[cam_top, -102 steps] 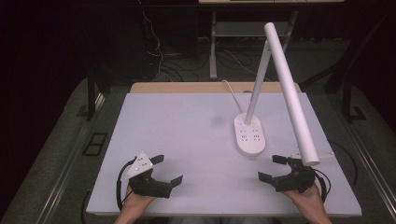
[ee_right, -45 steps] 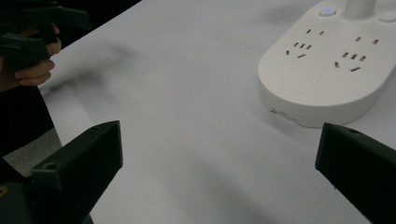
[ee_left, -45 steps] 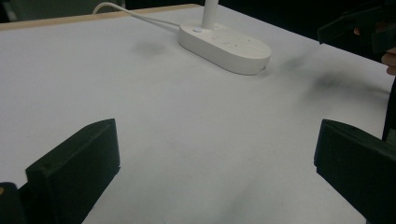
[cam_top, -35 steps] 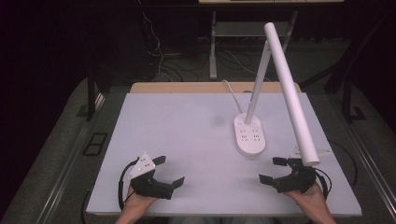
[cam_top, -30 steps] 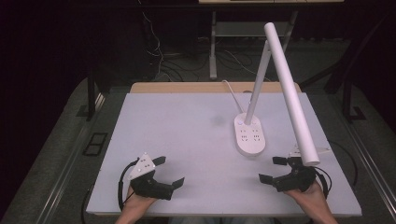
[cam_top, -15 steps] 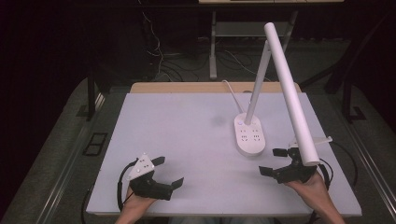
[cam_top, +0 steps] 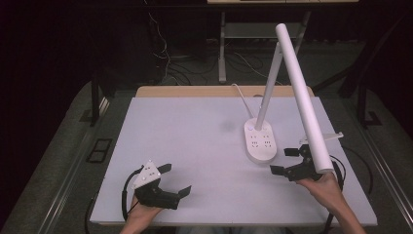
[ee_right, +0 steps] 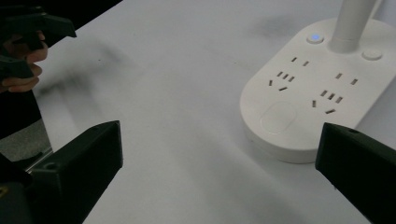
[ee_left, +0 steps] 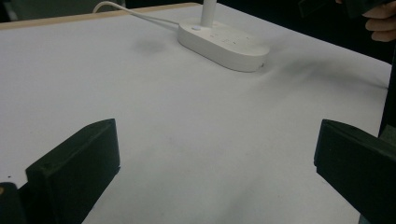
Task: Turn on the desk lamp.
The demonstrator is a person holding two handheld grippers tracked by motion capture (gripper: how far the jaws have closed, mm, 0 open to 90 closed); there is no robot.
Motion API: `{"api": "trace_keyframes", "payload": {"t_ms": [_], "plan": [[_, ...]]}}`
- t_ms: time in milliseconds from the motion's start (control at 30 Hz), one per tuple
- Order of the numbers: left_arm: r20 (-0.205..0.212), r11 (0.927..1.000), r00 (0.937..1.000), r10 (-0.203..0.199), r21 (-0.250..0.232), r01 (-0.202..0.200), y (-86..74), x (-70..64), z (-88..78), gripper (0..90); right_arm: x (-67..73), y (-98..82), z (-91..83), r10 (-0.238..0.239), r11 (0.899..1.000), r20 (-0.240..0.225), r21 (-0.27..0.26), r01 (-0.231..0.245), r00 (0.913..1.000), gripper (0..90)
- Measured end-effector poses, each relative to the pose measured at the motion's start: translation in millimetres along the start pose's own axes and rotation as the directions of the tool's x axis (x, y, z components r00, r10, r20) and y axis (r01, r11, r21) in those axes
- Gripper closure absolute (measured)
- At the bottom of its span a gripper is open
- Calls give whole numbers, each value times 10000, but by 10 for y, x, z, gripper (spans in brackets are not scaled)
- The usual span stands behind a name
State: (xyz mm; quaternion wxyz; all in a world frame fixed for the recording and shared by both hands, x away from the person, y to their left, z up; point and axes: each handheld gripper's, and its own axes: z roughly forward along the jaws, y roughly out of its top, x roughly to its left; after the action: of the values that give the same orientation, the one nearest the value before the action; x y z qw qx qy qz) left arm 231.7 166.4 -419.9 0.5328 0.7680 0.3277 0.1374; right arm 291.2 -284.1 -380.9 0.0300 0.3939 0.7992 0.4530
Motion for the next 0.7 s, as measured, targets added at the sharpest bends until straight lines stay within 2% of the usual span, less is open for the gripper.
{"api": "trace_keyframes", "payload": {"t_ms": [700], "plan": [[-3, 10000, 10000, -53, -7, 53, -4, 6, 5, 0, -288, 297, 79, 79, 10000, 99, 59, -80, 9999, 2]]}}
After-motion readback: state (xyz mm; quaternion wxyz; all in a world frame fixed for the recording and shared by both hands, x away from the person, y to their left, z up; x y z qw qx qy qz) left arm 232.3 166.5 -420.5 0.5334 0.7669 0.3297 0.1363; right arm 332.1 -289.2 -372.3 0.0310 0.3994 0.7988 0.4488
